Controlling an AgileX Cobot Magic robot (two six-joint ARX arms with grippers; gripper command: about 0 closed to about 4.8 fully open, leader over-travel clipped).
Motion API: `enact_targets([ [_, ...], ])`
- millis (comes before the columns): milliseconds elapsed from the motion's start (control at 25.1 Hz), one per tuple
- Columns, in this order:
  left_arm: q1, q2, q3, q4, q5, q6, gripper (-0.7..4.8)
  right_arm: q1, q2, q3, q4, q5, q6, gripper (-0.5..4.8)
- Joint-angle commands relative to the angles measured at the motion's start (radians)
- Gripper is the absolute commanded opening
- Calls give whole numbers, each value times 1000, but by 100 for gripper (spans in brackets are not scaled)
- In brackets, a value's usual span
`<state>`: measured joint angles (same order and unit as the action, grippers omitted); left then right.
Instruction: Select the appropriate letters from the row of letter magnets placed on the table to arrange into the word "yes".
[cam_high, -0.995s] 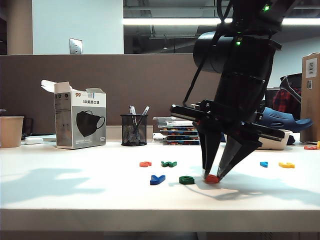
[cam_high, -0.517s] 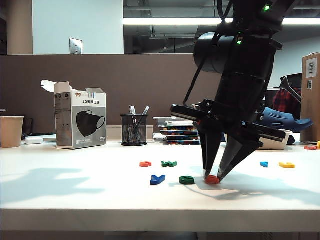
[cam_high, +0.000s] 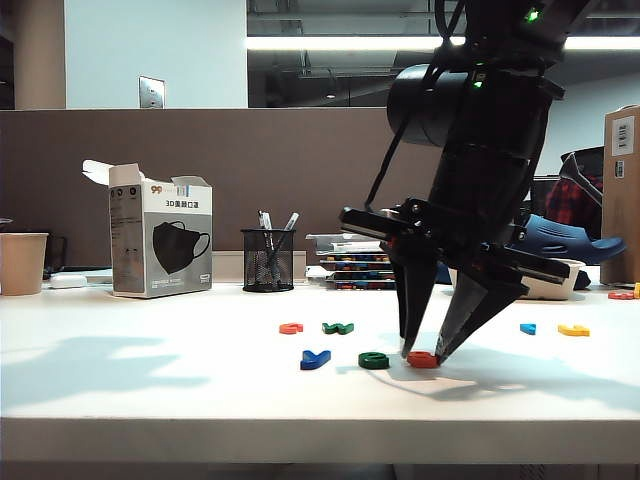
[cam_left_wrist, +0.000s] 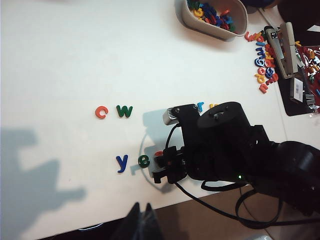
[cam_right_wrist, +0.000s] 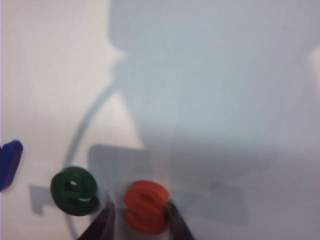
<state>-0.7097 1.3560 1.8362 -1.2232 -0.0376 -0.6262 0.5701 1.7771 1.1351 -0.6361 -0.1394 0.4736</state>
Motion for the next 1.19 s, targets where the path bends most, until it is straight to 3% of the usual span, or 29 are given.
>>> enact_targets([
  [40,0,-4,3,6,-4,-2,-5,2,13,-11,-47,6,2,141],
  [199,0,-4,3,6,-4,-2,-5,2,13,-11,-42,6,2,186],
  [1193,0,-4,3,6,-4,-2,-5,-31,13,-9,-36,6,1,185],
])
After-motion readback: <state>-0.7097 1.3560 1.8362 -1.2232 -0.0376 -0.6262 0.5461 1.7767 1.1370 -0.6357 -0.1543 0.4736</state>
